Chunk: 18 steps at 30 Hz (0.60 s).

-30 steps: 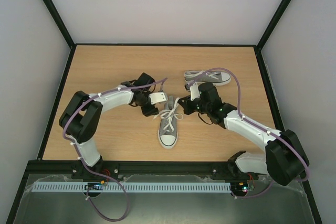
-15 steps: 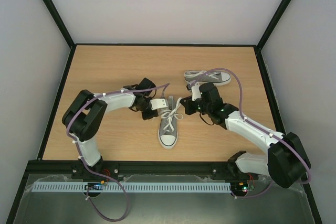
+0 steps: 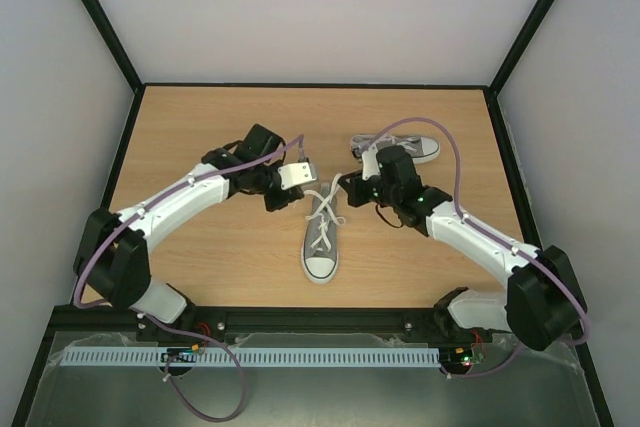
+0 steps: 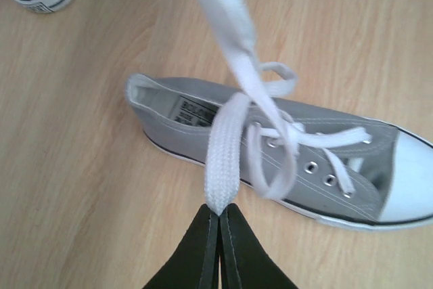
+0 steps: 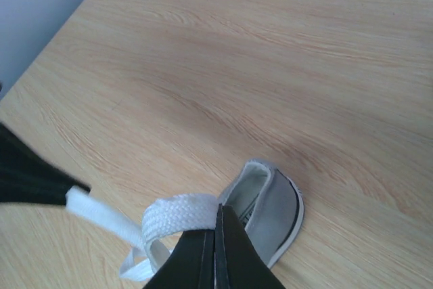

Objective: Tie the shoes
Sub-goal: Cross the shoelace with the shoelace.

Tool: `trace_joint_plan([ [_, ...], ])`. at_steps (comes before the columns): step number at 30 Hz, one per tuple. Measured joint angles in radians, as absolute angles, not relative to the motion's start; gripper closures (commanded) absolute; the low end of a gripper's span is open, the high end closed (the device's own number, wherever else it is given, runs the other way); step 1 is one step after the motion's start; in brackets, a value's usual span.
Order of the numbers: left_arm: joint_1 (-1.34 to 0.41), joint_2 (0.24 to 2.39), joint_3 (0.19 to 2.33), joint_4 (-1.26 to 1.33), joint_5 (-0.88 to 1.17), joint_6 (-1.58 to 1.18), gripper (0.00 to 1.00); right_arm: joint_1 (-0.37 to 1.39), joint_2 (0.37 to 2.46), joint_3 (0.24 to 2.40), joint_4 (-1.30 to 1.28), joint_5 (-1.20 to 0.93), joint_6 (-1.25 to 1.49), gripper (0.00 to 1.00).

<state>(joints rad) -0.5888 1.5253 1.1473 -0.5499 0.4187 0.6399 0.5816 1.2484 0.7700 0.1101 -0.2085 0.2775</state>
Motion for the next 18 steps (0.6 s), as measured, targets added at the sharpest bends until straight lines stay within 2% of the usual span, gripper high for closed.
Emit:
trace_joint_plan([
  [7, -0.589, 1.48, 1.14, -0.717, 0.466, 0.675, 0.98, 0.581, 1.314, 0.818, 0.109, -0.227, 0.297, 0.99],
  [13, -0.605, 1.429, 1.037, -0.805, 0.467, 0.747, 0.96, 0.58, 1.322, 0.818, 0.106, -0.238, 0.298, 0.99],
  [16, -0.646, 1.43, 0.955, -0.791, 0.45, 0.765, 0.89, 0.58, 1.324, 0.818, 0.107, -0.265, 0.296, 0.99],
  [18, -0.673, 1.448, 0.909, -0.772, 0.424, 0.767, 0.71, 0.58, 1.327, 0.818, 0.106, -0.278, 0.296, 0.99],
])
